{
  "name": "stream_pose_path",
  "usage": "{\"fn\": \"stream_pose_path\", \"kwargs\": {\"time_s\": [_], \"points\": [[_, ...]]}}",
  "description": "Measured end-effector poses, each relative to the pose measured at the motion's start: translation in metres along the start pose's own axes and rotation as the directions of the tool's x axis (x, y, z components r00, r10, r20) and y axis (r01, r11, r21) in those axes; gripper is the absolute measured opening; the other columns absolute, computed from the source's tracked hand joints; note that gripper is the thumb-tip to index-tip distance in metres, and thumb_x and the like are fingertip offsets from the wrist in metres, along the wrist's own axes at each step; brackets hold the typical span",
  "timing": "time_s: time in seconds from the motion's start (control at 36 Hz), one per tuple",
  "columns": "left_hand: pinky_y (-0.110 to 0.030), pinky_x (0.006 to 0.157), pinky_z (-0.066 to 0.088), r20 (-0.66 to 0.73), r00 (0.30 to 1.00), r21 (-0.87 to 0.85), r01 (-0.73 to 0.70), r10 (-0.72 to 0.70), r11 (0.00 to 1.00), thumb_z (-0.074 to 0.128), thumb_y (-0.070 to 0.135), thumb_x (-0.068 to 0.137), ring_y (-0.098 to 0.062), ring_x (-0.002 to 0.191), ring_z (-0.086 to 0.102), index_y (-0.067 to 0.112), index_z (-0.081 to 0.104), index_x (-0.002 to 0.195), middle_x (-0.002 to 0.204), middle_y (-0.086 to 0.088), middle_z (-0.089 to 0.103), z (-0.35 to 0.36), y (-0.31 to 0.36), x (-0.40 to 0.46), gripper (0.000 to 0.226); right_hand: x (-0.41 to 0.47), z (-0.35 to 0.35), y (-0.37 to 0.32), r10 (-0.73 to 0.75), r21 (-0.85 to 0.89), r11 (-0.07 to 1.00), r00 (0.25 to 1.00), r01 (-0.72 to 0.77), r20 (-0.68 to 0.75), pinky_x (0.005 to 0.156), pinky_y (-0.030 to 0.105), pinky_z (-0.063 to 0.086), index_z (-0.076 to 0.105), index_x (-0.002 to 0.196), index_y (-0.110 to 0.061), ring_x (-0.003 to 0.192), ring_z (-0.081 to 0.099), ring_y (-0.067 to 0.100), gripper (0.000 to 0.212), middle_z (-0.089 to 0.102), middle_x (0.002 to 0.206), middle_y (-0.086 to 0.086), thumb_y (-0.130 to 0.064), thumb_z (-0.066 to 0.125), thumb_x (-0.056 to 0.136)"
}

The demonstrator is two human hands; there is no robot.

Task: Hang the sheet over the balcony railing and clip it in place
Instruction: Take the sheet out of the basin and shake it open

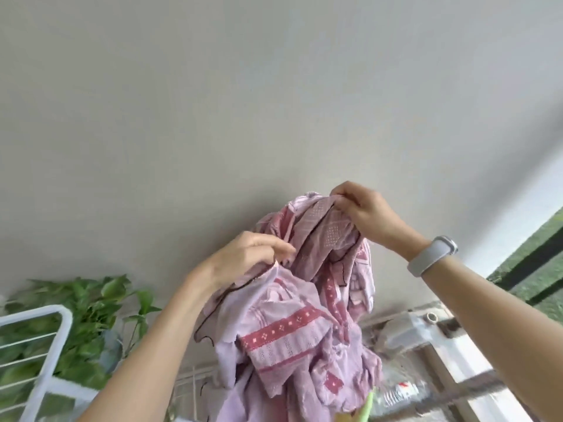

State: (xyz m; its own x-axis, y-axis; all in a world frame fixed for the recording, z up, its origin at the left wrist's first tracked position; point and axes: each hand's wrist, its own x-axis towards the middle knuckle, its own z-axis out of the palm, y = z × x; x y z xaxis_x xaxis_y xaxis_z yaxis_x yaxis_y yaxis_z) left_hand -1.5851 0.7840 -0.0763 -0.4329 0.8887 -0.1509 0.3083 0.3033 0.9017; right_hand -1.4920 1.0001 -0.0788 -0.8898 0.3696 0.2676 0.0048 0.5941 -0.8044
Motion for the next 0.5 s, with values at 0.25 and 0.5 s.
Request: {"fn": "stream_pose_path", "kwargs": {"time_s": [0.25, 0.5], "points": [[-0.05, 0.112, 0.023, -0.46, 0.888, 0.334, 0.159, 0.014, 0.929, 0.067, 0.057, 0.07, -0.022, 0.139, 0.02, 0.037, 0.003, 0.143, 0.154, 0.001, 0.015, 0.048, -0.038, -0.006, 0.099, -0.005, -0.036, -0.047, -0.043, 0.171, 0.983, 0.992, 0.063, -0.118, 0.052, 0.013, 0.043, 0.053, 0.078, -0.017, 0.054, 0.052, -0.002, 0.023, 0.053, 0.066, -0.004, -0.005, 0.044, 0.094], [-0.023, 0.063, 0.032, -0.637, 0.734, 0.171, -0.163, 0.235, 0.972, 0.058, 0.004, 0.087, 0.007, 0.065, 0.047, 0.011, 0.057, 0.088, 0.072, 0.007, 0.054, 0.032, -0.007, -0.017, 0.007, -0.016, -0.046, -0.039, 0.108, 0.056, 0.994, 0.974, -0.099, -0.2, 0.061, 0.027, 0.042, 0.055, 0.093, -0.014, 0.072, 0.051, 0.017, 0.01, 0.058, 0.083, 0.007, -0.012, 0.045, 0.094]]}}
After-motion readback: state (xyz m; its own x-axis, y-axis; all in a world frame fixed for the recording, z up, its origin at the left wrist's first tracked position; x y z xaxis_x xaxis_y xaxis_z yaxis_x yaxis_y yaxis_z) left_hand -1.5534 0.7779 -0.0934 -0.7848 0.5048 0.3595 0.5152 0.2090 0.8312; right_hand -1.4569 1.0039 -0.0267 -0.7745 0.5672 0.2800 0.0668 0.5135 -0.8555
